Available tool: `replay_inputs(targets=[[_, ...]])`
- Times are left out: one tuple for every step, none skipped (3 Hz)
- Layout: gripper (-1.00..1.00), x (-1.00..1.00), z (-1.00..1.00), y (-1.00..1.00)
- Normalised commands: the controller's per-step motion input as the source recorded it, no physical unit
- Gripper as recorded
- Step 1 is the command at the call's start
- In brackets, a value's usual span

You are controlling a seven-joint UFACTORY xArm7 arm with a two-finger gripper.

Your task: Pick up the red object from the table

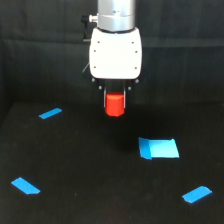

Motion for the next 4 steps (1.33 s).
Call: replay_inputs(targets=[[-1.0,0.06,0.25,0.02],[-0.97,0.02,0.04,0.05],[-0.97,0.03,0.11,-0.03],[-0.94,-0.08,0.08,0.01]])
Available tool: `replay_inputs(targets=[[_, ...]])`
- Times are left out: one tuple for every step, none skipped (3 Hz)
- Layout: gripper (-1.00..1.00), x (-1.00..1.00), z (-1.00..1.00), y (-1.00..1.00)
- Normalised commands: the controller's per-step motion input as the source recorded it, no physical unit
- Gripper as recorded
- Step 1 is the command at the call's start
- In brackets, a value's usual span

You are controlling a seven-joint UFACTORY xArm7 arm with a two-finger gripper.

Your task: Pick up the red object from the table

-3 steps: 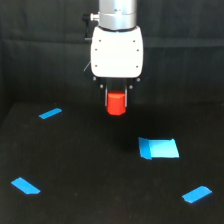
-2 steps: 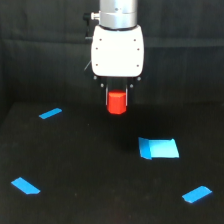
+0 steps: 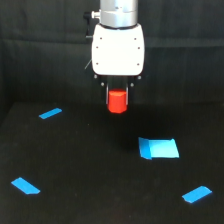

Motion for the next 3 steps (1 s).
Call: replay_inputs(targets=[[-0.98,0.0,0.16,0.07],[-1.0,-0.03,0.04,-0.01],[-1.0,0.05,0.08,-0.05]])
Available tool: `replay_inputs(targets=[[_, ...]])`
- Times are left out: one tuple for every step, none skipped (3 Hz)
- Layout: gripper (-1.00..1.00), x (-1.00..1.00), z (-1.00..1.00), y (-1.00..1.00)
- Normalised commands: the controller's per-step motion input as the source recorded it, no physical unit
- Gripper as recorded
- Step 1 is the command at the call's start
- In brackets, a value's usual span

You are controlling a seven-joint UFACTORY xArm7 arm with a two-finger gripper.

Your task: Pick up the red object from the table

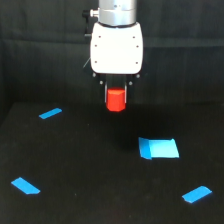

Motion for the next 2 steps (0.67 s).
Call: replay_inputs(targets=[[-1.0,-0.04,0.02,0.04],[-1.0,0.04,0.1,0.04]])
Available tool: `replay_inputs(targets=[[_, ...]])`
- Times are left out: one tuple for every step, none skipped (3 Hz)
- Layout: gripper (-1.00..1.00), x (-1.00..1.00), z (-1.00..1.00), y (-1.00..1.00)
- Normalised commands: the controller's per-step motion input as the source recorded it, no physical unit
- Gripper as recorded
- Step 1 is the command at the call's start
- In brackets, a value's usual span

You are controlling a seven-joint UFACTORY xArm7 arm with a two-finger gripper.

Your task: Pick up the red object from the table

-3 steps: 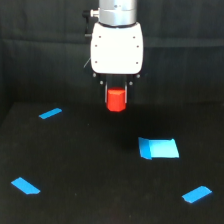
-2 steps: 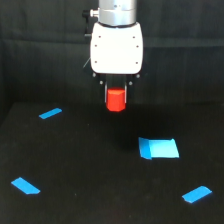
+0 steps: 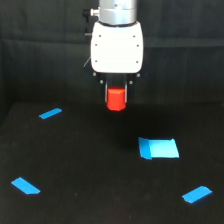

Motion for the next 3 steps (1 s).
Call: replay_inputs(targets=[[-1.0,-0.01,0.08,-0.07],[-0.99,0.0,0.09,-0.06],[-1.0,0.0,0.04,-0.01]])
